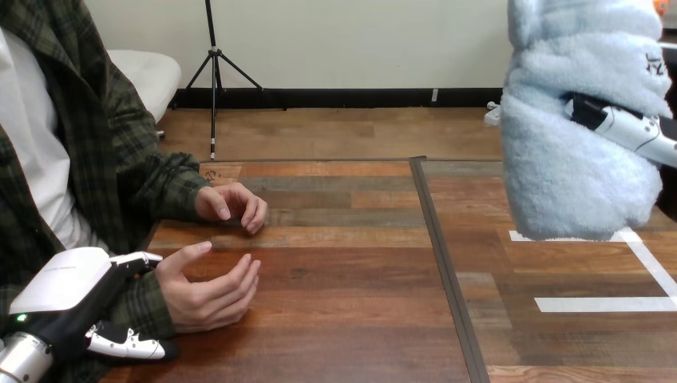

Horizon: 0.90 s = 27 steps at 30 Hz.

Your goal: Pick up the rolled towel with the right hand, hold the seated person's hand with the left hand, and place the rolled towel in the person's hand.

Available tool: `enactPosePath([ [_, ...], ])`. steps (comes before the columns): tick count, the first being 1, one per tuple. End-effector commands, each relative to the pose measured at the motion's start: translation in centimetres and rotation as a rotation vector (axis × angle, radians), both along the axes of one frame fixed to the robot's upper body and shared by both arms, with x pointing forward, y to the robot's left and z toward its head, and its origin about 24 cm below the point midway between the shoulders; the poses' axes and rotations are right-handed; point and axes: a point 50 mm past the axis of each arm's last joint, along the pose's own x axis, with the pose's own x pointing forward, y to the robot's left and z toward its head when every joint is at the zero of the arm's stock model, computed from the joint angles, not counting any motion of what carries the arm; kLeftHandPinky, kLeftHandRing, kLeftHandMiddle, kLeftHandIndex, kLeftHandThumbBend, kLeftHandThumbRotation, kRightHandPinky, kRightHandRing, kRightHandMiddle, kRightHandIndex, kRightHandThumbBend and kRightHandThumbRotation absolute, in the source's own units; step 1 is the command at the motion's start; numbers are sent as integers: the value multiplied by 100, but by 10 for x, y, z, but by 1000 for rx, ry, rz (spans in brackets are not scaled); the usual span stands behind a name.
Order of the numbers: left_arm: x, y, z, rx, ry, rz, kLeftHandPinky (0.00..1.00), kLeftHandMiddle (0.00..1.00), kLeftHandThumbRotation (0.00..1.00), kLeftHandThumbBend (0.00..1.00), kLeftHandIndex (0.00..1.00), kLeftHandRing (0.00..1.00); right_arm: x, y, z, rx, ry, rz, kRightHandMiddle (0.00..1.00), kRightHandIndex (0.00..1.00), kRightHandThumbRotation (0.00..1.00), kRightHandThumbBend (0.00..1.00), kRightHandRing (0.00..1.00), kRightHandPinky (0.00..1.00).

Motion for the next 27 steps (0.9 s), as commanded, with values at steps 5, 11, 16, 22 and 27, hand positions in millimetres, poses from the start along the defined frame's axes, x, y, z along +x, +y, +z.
enactPosePath([
  [5,17,0,18,4,-89,-6,62,67,27,100,69,65,-7,7,28,14,-115,21,9,10,0,50,5,1],
  [11,17,-3,21,-21,-99,-9,57,62,15,98,62,60,-9,10,31,23,-118,16,9,9,0,50,5,1],
  [16,17,-5,23,-60,-124,-10,53,58,7,97,58,56,-11,10,34,10,-130,18,9,9,0,50,5,1],
  [22,17,-8,26,-83,-153,-22,47,53,1,98,53,50,-13,11,37,4,-136,14,9,9,0,50,5,1],
  [27,16,-10,27,-99,-171,-28,44,50,0,97,50,47,-14,12,39,-2,-139,13,9,9,0,49,5,1],
])
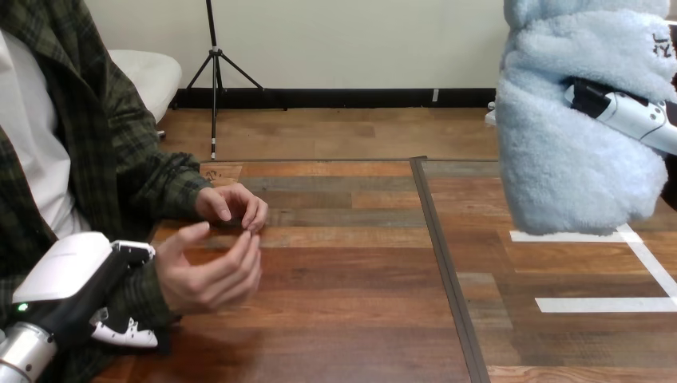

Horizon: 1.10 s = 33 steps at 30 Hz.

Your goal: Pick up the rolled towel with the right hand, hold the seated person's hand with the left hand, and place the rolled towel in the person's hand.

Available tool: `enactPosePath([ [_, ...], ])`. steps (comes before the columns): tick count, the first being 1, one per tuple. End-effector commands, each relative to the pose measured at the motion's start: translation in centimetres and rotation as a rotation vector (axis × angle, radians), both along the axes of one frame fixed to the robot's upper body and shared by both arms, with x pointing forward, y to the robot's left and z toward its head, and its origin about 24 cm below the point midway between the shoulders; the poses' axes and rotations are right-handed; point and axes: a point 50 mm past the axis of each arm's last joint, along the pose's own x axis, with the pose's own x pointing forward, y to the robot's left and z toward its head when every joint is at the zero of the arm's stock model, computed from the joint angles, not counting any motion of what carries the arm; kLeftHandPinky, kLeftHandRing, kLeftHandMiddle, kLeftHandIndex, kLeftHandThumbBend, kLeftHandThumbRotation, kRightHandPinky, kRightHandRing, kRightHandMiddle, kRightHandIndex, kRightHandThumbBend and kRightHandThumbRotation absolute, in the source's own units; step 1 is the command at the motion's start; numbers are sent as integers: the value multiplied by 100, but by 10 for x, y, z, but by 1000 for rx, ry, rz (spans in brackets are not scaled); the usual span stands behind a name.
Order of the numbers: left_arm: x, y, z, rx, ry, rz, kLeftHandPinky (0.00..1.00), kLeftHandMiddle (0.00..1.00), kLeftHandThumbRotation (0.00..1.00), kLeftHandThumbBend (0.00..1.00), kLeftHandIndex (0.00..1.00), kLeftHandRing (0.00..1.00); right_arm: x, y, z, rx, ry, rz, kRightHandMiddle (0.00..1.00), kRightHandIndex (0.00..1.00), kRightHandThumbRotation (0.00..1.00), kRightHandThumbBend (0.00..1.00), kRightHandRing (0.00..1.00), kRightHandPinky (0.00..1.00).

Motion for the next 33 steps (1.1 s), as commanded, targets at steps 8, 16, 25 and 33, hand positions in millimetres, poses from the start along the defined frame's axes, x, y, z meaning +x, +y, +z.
enactPosePath([
  [8,11,-6,22,-41,-126,-28,41,47,0,96,48,44,-6,3,23,-1,-96,4,10,9,0,50,5,1],
  [16,11,-8,24,-68,-161,-36,38,46,0,95,46,41,-4,5,23,24,-96,31,10,9,0,49,5,1],
  [25,10,-11,26,-98,-194,-52,36,45,0,95,46,40,-1,8,19,32,-85,52,9,9,0,51,5,1],
  [33,9,-15,28,-146,-204,-59,36,45,0,94,46,40,4,12,11,39,-69,94,10,9,0,51,5,1],
])
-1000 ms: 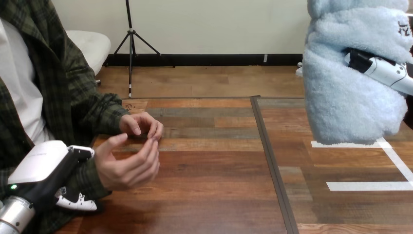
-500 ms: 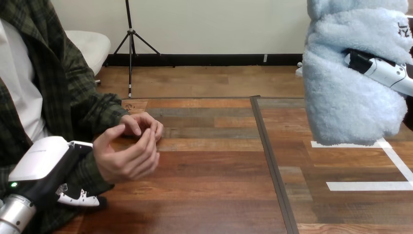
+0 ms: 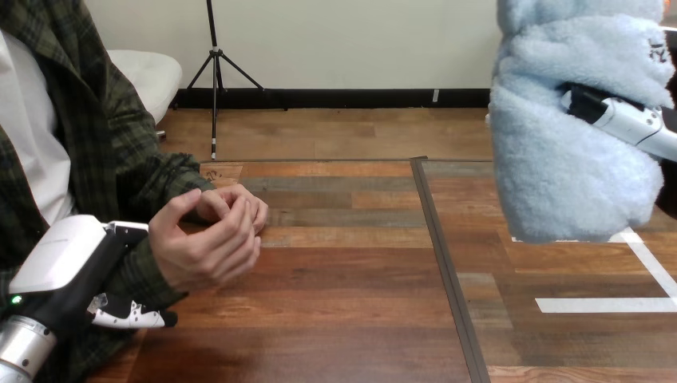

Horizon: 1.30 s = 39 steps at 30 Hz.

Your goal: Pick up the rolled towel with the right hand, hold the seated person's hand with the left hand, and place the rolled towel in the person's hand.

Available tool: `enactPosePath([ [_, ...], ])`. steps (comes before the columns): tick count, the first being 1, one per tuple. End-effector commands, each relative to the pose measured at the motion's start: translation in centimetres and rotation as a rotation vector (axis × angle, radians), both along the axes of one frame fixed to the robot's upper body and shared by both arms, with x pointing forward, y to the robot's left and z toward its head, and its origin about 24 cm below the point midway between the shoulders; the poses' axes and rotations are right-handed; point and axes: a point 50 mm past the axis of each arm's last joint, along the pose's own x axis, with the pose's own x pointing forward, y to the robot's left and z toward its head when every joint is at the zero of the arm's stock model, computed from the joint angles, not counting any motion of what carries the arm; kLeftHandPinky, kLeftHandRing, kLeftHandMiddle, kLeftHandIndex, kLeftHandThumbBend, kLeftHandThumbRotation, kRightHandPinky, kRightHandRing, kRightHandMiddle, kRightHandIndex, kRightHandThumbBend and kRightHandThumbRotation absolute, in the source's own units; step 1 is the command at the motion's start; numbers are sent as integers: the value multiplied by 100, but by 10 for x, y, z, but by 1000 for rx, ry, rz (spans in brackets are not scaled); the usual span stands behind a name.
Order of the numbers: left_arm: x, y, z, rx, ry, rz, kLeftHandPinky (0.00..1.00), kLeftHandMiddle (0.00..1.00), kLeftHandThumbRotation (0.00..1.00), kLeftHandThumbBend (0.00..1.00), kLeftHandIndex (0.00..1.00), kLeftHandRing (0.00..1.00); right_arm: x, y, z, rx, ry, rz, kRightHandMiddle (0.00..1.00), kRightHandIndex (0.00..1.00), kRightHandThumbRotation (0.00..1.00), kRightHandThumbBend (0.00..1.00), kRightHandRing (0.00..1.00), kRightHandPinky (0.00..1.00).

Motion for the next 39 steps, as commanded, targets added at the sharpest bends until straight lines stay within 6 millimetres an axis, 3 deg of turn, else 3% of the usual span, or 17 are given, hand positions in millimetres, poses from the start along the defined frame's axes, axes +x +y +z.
enactPosePath([
  [1,10,-10,16,-50,-88,-37,37,46,0,94,46,40,5,9,13,19,-84,44,10,9,0,50,5,1],
  [11,9,-16,19,-95,-113,-61,37,46,0,93,46,40,13,15,1,9,-67,98,9,9,0,47,5,1],
  [32,9,-34,30,-151,-154,-118,36,44,0,91,45,40,28,36,-12,-33,-20,139,8,8,0,51,4,0],
  [39,9,-40,32,-170,-156,-129,35,43,0,90,44,40,30,46,-13,-12,11,161,7,7,0,44,3,0],
])
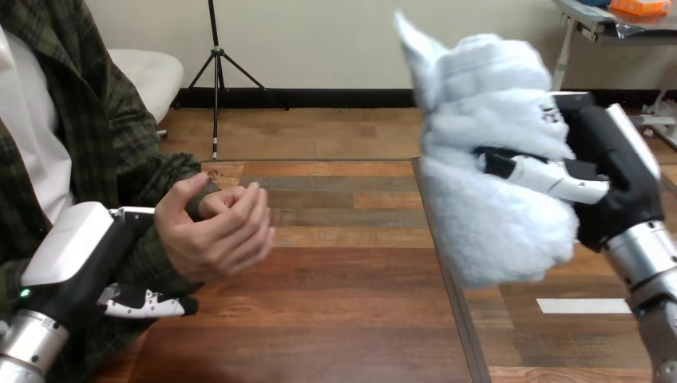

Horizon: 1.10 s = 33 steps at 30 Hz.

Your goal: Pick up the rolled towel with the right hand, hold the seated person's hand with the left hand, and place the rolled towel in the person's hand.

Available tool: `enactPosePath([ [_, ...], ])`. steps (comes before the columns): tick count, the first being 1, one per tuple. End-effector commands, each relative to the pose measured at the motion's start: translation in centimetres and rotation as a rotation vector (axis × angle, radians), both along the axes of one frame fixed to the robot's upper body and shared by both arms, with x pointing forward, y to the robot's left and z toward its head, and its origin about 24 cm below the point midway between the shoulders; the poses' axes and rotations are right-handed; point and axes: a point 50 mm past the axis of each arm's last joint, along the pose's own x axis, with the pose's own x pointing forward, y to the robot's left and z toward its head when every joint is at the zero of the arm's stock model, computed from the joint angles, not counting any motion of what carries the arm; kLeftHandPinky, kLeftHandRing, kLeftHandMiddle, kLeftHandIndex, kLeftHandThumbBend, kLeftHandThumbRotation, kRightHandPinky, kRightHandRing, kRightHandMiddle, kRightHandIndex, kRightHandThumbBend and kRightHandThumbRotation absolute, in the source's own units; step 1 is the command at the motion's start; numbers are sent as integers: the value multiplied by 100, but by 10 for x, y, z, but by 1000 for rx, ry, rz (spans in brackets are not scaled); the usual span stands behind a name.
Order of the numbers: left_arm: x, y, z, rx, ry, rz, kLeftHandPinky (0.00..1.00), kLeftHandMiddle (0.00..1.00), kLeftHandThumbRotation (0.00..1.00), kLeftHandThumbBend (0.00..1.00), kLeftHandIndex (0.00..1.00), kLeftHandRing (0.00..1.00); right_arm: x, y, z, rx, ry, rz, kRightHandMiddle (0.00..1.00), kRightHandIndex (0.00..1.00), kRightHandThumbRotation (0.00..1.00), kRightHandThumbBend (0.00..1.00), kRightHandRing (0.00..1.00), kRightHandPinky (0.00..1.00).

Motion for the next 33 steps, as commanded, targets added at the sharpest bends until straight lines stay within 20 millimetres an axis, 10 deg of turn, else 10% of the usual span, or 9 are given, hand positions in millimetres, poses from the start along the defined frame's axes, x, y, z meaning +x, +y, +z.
enactPosePath([
  [1,12,-22,18,-63,-99,-78,35,43,0,90,44,40,13,18,37,32,-136,47,7,7,0,43,3,0],
  [18,11,-36,20,-96,-111,-114,35,44,0,90,44,39,24,39,26,-15,-99,99,3,4,0,23,0,0],
  [33,10,-50,24,-129,-120,-147,35,43,0,92,44,39,46,49,-6,-29,-39,166,8,9,0,48,4,1],
])
